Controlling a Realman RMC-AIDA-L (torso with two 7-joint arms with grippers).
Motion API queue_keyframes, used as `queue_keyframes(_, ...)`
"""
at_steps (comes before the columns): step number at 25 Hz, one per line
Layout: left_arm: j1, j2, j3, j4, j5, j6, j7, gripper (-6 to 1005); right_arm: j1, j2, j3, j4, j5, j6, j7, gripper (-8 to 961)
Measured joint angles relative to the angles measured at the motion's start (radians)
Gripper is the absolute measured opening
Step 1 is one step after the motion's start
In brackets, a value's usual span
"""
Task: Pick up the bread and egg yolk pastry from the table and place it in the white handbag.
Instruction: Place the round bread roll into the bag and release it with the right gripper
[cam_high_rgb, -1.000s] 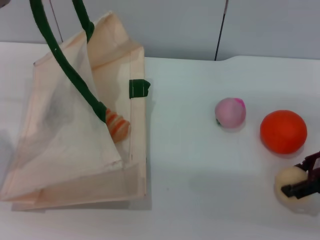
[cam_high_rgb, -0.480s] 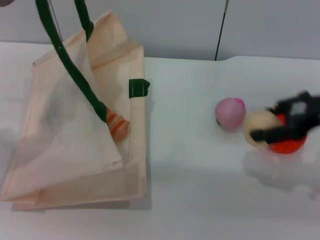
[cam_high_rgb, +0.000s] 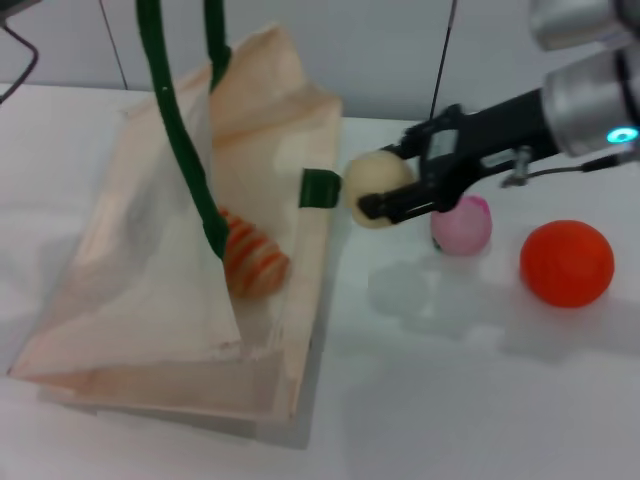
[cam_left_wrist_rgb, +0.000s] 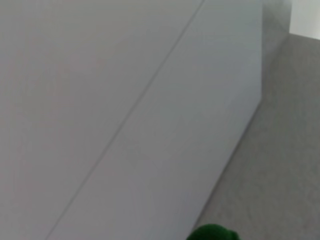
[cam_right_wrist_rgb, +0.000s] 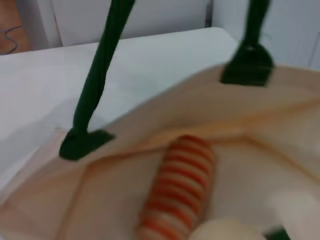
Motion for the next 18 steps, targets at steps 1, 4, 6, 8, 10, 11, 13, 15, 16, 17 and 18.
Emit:
queue_keyframes(1,-0.005,-0.002,0.0,-0.001,0.004,-0.001,0.0,120,0.013,0.0,-0.014,0.022,0.008,-0.015,-0.004,682)
queue_keyframes(4,-0.012,-0.007,0.0,-0.001,0.005,-0.008,0.0,120,0.061,0.001,-0.084,0.105,0.041,-0.088,-0.021,683)
queue_keyframes(6,-0.018,-0.009,0.0,-0.001,0.009,-0.013,0.0,119,0.088,0.002,-0.141,0.15,0.078,-0.13,-0.035,681)
queue_keyframes(8,-0.027,-0.009,0.0,-0.002,0.019,-0.014,0.0,119,0.117,0.003,-0.219,0.198,0.132,-0.193,-0.049,679)
queue_keyframes(10,-0.034,-0.012,0.0,-0.002,0.027,-0.017,0.0,119,0.14,0.004,-0.291,0.23,0.183,-0.262,-0.054,677)
queue_keyframes(11,-0.04,-0.015,0.0,-0.003,0.03,-0.022,0.0,119,0.148,0.004,-0.319,0.241,0.204,-0.285,-0.054,677)
queue_keyframes(13,-0.05,-0.02,0.0,-0.003,0.032,-0.031,0.0,119,0.158,0.004,-0.375,0.25,0.249,-0.331,-0.054,677)
queue_keyframes(15,-0.058,-0.022,0.003,-0.003,0.033,-0.041,-0.001,119,0.166,0.007,-0.435,0.252,0.293,-0.386,-0.054,678)
queue_keyframes(16,-0.064,-0.023,0.01,-0.003,0.033,-0.048,-0.001,120,0.168,0.008,-0.461,0.252,0.311,-0.41,-0.055,678)
queue_keyframes(17,-0.068,-0.023,0.016,-0.003,0.034,-0.05,-0.002,120,0.171,0.009,-0.489,0.253,0.332,-0.436,-0.055,678)
queue_keyframes(18,-0.071,-0.024,0.023,-0.003,0.034,-0.052,-0.003,120,0.175,0.01,-0.521,0.253,0.356,-0.465,-0.055,678)
